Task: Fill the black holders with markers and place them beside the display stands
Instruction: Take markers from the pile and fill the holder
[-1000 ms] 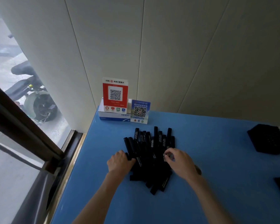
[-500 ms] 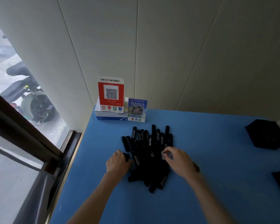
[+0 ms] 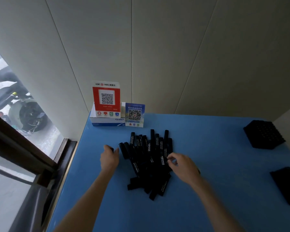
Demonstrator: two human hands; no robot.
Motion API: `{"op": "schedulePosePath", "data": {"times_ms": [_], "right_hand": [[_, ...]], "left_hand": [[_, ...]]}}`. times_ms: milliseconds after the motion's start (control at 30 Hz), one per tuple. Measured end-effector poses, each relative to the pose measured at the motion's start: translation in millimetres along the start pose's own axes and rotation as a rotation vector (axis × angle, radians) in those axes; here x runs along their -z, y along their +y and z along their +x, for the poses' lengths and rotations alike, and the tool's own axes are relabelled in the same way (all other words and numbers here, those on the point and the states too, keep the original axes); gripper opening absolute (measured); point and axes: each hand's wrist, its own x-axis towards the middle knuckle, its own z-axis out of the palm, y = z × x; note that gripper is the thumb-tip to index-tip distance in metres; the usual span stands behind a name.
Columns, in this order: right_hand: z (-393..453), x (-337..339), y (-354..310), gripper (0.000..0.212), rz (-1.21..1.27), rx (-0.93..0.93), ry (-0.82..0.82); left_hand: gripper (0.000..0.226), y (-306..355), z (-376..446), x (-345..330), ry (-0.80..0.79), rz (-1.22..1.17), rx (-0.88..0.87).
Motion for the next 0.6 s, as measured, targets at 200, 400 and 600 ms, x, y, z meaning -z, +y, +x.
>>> {"op": "schedulePosePath", "data": {"times_ms": [200,400,600], "right_hand": [[0,-1,13,0.006,-0.026,-0.053,0.013],[8,0,21,0.006,-0.023,-0.099,0.030],[36,-6,11,0.016,-0.037,-0.137,0.070]], "left_hand": [[0.046,9,20,-8,-0.164,0.228,0.044],[0.041,15,18,3,-0.153,0.462,-0.053],[0.030,-7,19,14,-0.091,0.043,-0.054]]}}
